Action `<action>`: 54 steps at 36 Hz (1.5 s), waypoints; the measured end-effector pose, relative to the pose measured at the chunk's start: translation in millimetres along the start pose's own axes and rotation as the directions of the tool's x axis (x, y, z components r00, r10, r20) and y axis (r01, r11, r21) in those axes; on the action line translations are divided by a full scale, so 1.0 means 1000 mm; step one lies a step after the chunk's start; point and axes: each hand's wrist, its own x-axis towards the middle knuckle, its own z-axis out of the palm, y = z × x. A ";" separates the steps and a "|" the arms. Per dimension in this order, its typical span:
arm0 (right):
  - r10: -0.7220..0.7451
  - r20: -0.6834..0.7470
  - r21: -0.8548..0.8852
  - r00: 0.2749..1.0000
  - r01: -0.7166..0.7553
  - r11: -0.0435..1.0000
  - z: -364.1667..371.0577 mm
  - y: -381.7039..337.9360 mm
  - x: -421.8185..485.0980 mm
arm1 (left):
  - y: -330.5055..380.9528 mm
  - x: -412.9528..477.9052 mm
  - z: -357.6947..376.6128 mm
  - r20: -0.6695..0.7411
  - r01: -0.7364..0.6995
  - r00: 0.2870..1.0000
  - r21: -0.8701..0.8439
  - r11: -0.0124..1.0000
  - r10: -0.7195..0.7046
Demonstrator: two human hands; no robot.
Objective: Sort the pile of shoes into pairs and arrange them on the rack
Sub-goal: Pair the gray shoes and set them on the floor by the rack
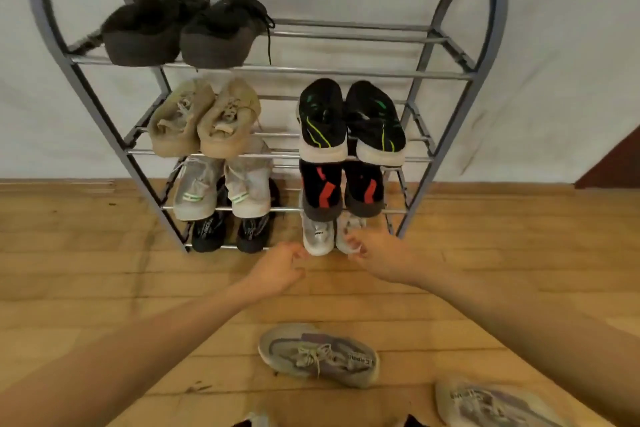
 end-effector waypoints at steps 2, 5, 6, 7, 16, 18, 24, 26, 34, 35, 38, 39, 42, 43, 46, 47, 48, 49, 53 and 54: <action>0.008 0.093 -0.048 0.996 -0.004 0.999 0.027 0.022 0.004 | -0.014 0.011 0.023 0.079 0.036 0.996 0.018 0.999 -0.038; 0.046 0.217 -0.089 0.975 -0.027 0.996 0.069 0.051 0.014 | -0.034 0.022 0.053 0.219 0.098 0.971 -0.018 0.995 -0.092; 0.065 0.274 -0.093 0.960 -0.041 0.995 0.083 0.059 0.017 | -0.041 0.026 0.062 0.266 0.102 0.958 0.019 0.995 -0.104; 0.078 0.332 -0.098 0.940 -0.048 0.994 0.096 0.066 0.020 | -0.049 0.028 0.071 0.308 0.097 0.944 0.080 0.992 -0.117; 0.095 0.488 -0.057 0.868 -0.077 0.995 0.181 0.102 0.036 | -0.103 0.026 0.138 0.552 -0.116 0.818 0.429 0.896 -0.158; 0.094 0.489 -0.038 0.867 -0.087 0.996 0.191 0.101 0.036 | -0.108 0.024 0.147 0.560 -0.165 0.817 0.455 0.875 -0.137; 0.094 0.431 -0.062 0.897 -0.075 0.995 0.206 0.100 0.032 | -0.114 0.031 0.152 0.501 -0.280 0.866 0.472 0.836 0.007; 0.118 0.407 -0.067 0.906 -0.099 0.993 0.201 0.105 0.029 | -0.110 0.037 0.150 0.470 -0.352 0.878 0.505 0.788 0.091; 0.418 0.303 0.228 0.856 -0.491 0.841 0.185 0.150 -0.013 | -0.055 0.066 0.181 0.145 -0.336 0.941 0.282 0.899 0.306; 0.441 0.311 0.290 0.842 -0.526 0.800 0.186 0.154 -0.020 | -0.045 0.065 0.188 0.133 -0.300 0.952 0.239 0.923 0.275; 0.424 0.329 0.332 0.844 -0.523 0.785 0.192 0.163 -0.037 | -0.022 0.054 0.214 0.196 -0.228 0.961 0.163 0.960 0.195; 0.408 0.338 0.337 0.848 -0.514 0.789 0.192 0.166 -0.042 | -0.017 0.049 0.222 0.257 -0.228 0.950 0.172 0.958 0.179; 0.395 0.377 0.323 0.838 -0.519 0.792 0.182 0.180 -0.055 | -0.010 0.036 0.235 0.386 -0.225 0.914 0.215 0.951 0.129; 0.391 0.393 0.294 0.833 -0.516 0.804 0.177 0.186 -0.060 | -0.010 0.035 0.236 0.397 -0.220 0.910 0.221 0.950 0.118; 0.362 0.476 0.116 0.801 -0.465 0.878 0.162 0.207 -0.076 | -0.008 0.035 0.239 0.406 -0.190 0.908 0.187 0.964 0.100; 0.365 0.513 0.024 0.777 -0.438 0.899 0.159 0.213 -0.082 | -0.006 0.035 0.240 0.408 -0.180 0.908 0.180 0.967 0.094; 0.375 0.550 -0.056 0.746 -0.415 0.908 0.156 0.218 -0.088 | -0.004 0.035 0.242 0.410 -0.171 0.908 0.176 0.969 0.086; 0.386 0.579 -0.110 0.718 -0.401 0.910 0.156 0.222 -0.093 | -0.003 0.036 0.243 0.410 -0.165 0.908 0.175 0.971 0.080; 0.380 0.539 -0.202 0.752 -0.323 0.925 0.161 0.228 -0.103 | -0.002 0.038 0.246 0.420 -0.154 0.905 0.161 0.975 0.074; 0.372 0.515 -0.237 0.772 -0.289 0.927 0.164 0.228 -0.103 | -0.003 0.039 0.245 0.421 -0.155 0.904 0.152 0.976 0.078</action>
